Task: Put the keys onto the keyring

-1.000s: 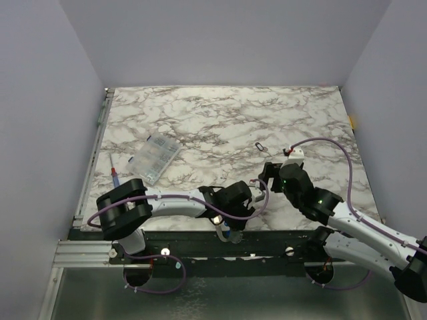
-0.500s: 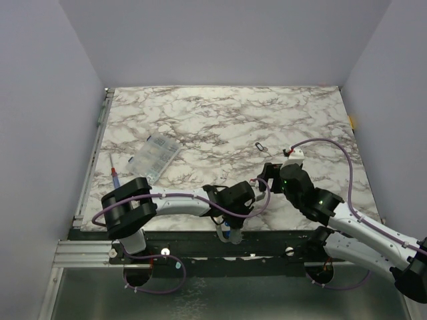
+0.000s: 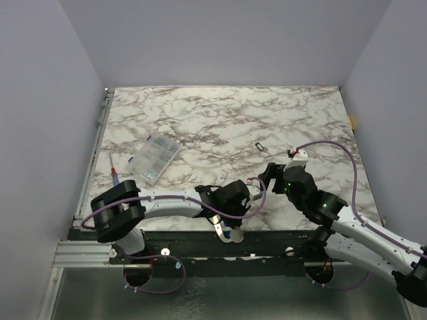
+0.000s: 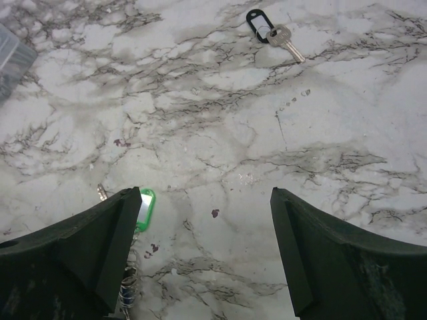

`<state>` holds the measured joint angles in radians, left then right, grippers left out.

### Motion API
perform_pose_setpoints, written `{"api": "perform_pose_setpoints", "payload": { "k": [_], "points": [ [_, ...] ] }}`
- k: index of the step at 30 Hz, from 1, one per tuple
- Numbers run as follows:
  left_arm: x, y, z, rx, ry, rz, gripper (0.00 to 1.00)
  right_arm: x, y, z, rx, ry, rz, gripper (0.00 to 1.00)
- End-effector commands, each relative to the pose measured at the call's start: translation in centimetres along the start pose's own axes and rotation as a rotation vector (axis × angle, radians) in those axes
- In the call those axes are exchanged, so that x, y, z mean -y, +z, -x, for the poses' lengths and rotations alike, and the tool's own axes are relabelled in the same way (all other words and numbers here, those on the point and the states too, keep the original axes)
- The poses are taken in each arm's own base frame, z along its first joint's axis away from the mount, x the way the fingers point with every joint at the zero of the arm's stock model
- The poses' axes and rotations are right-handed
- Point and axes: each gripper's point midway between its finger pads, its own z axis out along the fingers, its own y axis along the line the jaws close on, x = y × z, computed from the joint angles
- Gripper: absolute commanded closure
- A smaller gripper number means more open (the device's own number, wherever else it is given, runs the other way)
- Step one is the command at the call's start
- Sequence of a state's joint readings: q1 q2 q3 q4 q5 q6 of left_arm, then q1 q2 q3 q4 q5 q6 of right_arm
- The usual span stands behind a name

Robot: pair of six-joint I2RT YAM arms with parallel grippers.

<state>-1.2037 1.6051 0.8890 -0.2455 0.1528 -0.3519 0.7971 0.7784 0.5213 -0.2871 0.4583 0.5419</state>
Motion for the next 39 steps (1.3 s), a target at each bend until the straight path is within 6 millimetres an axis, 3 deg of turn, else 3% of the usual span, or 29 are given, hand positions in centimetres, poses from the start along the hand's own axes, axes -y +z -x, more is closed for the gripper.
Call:
{"api": "perform_pose_setpoints", "payload": {
  "k": [1, 11, 19, 26, 32, 35, 39],
  "points": [
    [1.1, -2.1, 2.9, 0.144, 0.009, -0.095, 1.00, 0.9, -0.6, 0.5, 0.040, 0.029, -0.030, 0.13],
    [2.3, -5.7, 5.2, 0.324, 0.095, -0.194, 1.00, 0.5, -0.8, 1.2, 0.058, 0.041, -0.016, 0.13],
    [2.3, -10.9, 8.8, 0.536, 0.229, -0.197, 1.00, -1.2, -1.1, 2.9, 0.094, 0.021, 0.066, 0.13],
    [0.3, -14.8, 10.7, 0.706, 0.363, -0.064, 1.00, -5.3, -3.4, 6.3, 0.222, -0.029, 0.314, 0.14],
    [-2.4, -17.3, 12.3, 0.868, 0.324, 0.110, 1.00, -10.4, -5.7, 6.8, 0.232, -0.107, 0.612, 0.17],
    [-3.8, -17.8, 12.9, 0.898, 0.245, 0.183, 1.00, -12.1, -6.6, 6.5, 0.203, -0.135, 0.714, 0.18],
    [-3.8, -17.1, 12.7, 0.885, 0.240, 0.167, 1.00, -13.4, -7.7, 6.6, 0.206, -0.164, 0.801, 0.19]
  ]
}}
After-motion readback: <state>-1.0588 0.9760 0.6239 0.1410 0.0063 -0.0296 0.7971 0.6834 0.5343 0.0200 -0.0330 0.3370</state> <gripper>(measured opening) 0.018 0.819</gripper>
